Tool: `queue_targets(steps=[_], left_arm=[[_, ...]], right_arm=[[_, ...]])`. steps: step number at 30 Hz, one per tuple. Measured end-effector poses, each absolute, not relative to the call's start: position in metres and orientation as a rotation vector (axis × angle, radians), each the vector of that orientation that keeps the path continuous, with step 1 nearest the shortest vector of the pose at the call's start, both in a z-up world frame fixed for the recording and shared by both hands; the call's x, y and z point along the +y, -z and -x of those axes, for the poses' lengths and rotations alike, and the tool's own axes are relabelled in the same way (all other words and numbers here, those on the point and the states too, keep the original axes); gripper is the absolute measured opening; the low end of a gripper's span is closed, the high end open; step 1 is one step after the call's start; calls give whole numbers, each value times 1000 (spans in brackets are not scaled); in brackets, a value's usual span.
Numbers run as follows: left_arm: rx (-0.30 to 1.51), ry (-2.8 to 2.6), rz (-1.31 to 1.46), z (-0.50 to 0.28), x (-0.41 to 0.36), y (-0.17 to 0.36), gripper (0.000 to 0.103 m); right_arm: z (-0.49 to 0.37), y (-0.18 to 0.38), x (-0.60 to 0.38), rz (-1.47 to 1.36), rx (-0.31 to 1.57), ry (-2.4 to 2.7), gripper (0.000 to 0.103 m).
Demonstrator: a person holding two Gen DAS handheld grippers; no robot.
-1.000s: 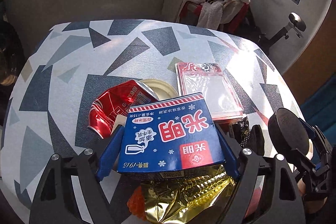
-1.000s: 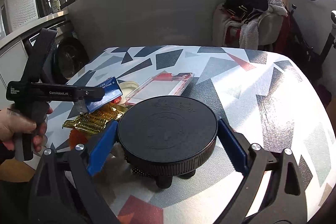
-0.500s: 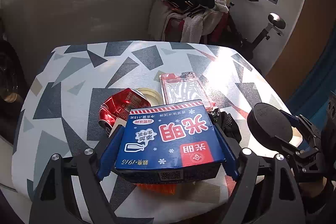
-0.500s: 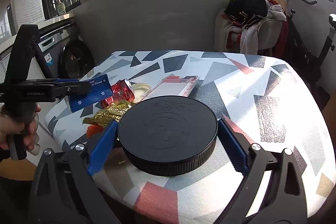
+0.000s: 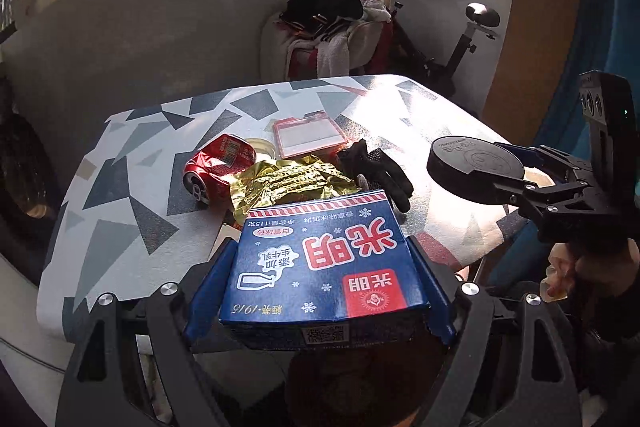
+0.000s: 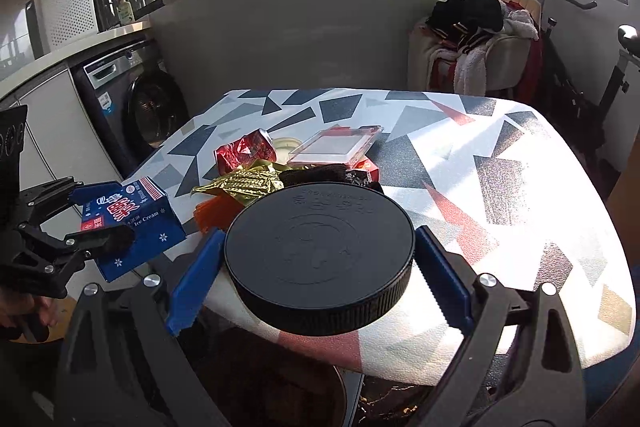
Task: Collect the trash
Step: 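Carry the lid and carton down over the brown bin and open both grippers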
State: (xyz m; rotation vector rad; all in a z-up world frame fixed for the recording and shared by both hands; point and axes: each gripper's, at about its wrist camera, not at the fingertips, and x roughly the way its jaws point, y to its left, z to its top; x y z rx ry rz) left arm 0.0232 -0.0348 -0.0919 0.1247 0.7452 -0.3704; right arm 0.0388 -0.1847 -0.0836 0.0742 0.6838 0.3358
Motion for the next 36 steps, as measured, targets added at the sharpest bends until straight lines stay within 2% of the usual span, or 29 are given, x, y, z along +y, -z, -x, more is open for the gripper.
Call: queue_targets(steps=[15,17,31,36], left_arm=[[866,487,-71,22,-46,149,82],[880,512,-48,26,-47,154,93],[757,362,-19,34,8,159,97],[703,328,-64,42,17,166,97]], right_arm=[[-7,94,-187,-87,709,-335,92],[-4,97,-189,-95,712,-332,92],[17,170,-163,-111,852,-373,92],[21,196,-138,-31,905,-411,92]])
